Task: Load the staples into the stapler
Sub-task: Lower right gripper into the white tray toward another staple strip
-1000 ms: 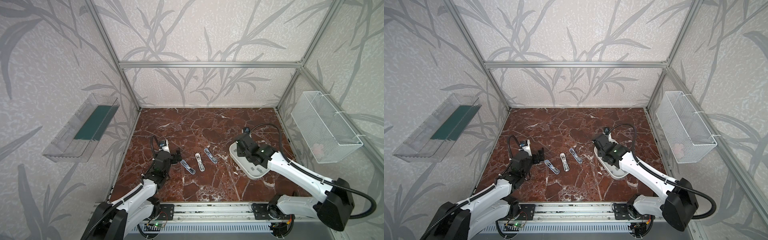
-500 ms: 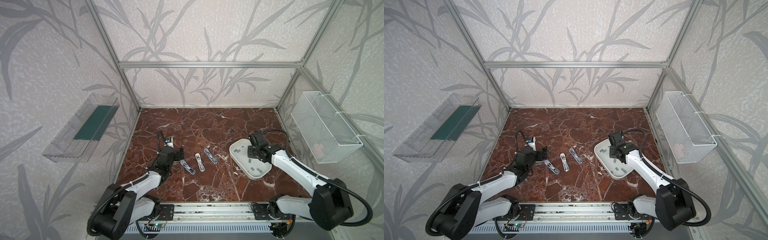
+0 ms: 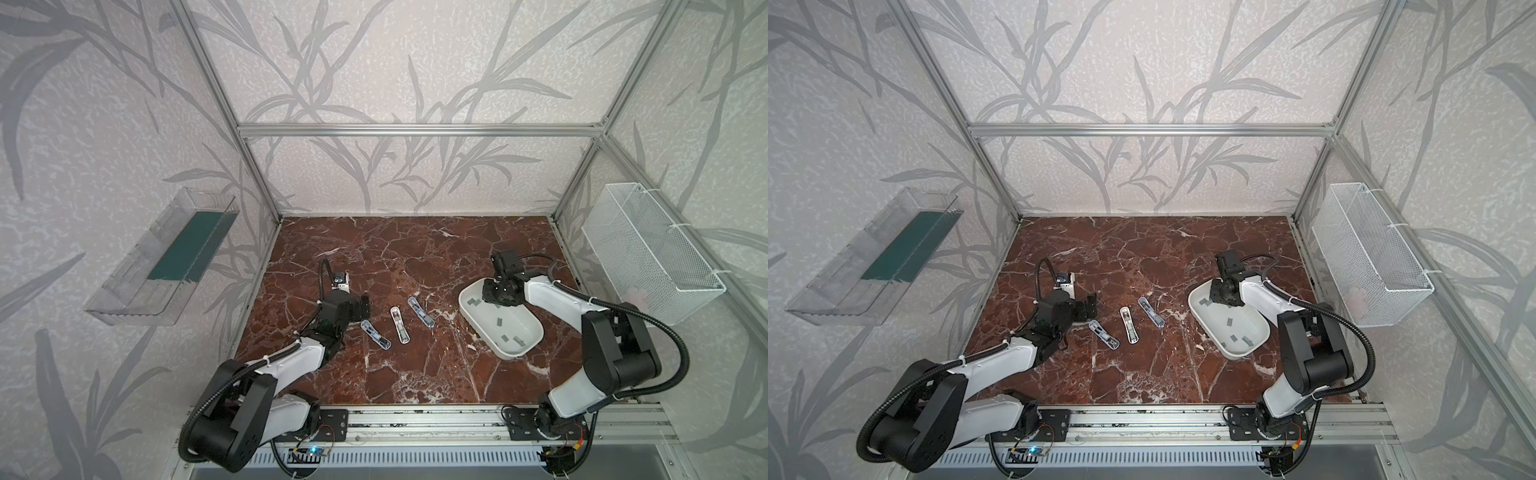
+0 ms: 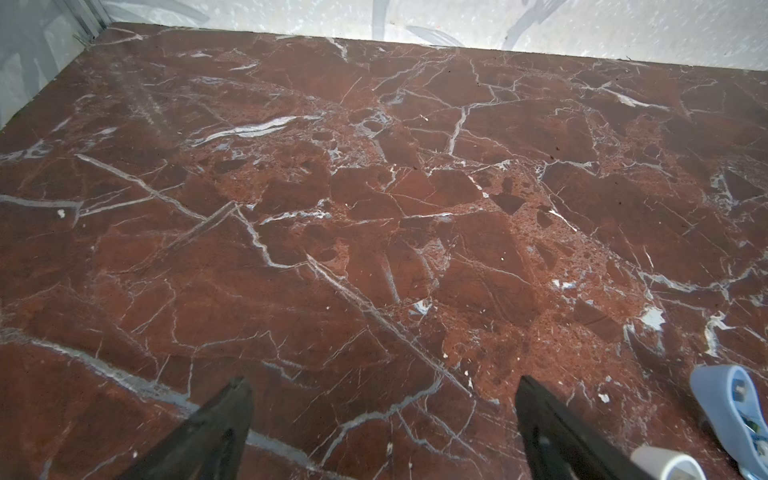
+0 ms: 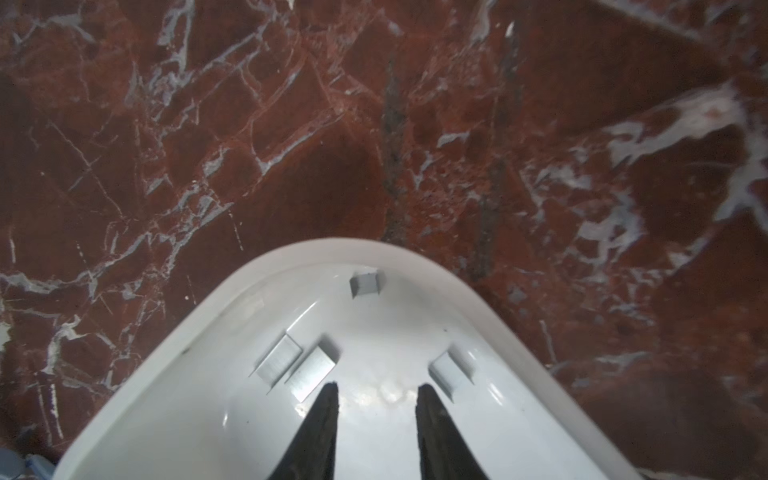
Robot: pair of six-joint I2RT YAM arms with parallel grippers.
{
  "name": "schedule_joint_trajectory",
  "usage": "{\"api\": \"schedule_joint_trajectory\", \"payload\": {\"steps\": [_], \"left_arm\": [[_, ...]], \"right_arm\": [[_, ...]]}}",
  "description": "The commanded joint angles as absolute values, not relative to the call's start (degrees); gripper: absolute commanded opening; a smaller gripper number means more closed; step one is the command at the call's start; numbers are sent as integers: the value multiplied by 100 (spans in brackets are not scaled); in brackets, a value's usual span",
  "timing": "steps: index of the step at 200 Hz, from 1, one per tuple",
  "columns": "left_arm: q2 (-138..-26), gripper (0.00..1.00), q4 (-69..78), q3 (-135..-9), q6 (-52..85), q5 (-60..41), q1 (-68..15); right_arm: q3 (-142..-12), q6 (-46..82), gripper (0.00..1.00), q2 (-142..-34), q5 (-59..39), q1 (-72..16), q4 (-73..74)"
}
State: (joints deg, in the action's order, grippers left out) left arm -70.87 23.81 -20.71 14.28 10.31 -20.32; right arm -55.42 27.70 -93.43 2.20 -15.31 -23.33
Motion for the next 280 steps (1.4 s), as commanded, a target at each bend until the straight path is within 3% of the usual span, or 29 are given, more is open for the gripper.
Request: {"api": "schedule_joint_trajectory", "payload": {"steps": [1,103,211,280], "left_arm": [[-7102,99,2300,-2224,1389,1020,-2065],[-7057,99,2390,-2172,1383,985,-2065],[-7089,99,2419,-2180,1354,888,-2065],[-7111,99,2418,-2202,1340,848,-2071]], "right_arm": [[-5731,3003,34,-9560,-166,-1538,-2155],[-6296,3128,33,-10510,301,-1858,-2590],[-5645,3219,31,-9966,931,-2047,-3003],[-5335,3174,34,-9547,1020,-2074,-3044]]}}
